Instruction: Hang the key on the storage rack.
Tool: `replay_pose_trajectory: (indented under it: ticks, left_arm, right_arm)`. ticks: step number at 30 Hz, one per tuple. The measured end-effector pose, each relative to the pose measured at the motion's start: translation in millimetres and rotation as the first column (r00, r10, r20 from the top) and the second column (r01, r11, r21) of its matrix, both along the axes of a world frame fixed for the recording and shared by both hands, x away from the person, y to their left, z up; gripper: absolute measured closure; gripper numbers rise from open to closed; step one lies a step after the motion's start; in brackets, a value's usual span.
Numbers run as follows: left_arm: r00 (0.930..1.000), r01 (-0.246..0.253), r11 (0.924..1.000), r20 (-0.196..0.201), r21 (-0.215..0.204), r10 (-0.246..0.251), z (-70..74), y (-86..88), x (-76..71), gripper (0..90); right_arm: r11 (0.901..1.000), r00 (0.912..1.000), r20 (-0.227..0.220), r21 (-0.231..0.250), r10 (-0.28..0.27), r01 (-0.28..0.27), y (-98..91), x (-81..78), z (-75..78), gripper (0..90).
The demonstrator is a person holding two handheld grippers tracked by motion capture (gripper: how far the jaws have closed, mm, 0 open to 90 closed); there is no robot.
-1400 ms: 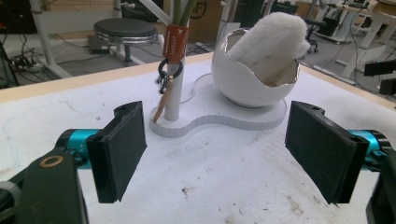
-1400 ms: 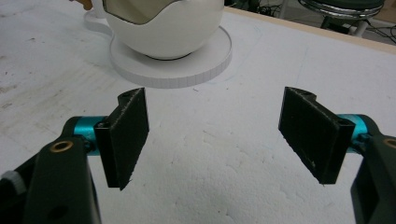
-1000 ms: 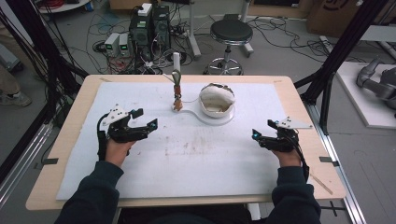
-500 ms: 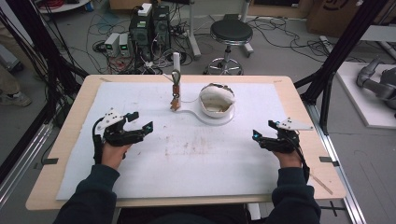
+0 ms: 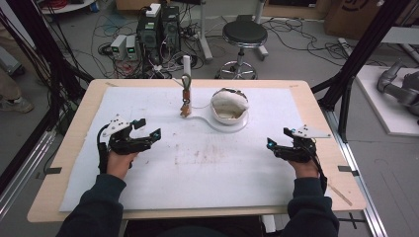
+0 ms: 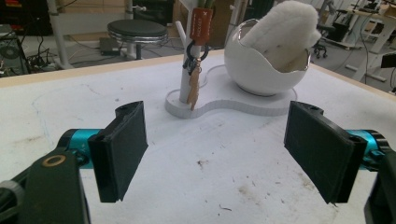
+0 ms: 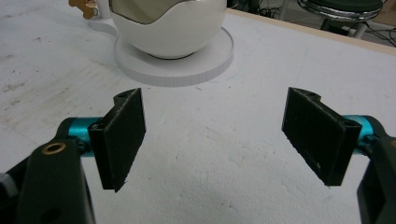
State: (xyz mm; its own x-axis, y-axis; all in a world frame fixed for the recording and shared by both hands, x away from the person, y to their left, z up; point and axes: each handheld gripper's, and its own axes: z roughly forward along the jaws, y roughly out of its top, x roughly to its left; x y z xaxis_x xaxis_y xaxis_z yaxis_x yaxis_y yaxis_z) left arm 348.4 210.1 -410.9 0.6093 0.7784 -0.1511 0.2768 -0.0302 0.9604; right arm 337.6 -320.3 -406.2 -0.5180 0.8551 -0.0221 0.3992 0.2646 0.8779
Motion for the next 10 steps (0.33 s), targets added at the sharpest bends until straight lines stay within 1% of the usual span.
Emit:
replay_pose_trajectory:
  ticks: [10]
  left_arm:
    - [1.0, -0.004, 1.0, -0.005, -0.007, 0.004, -1.0, 1.2, 1.0, 21.2]
  right_arm:
    - [1.0, 1.0, -0.005, 0.003, -0.003, 0.003, -0.1, 0.4, -0.3, 22.0]
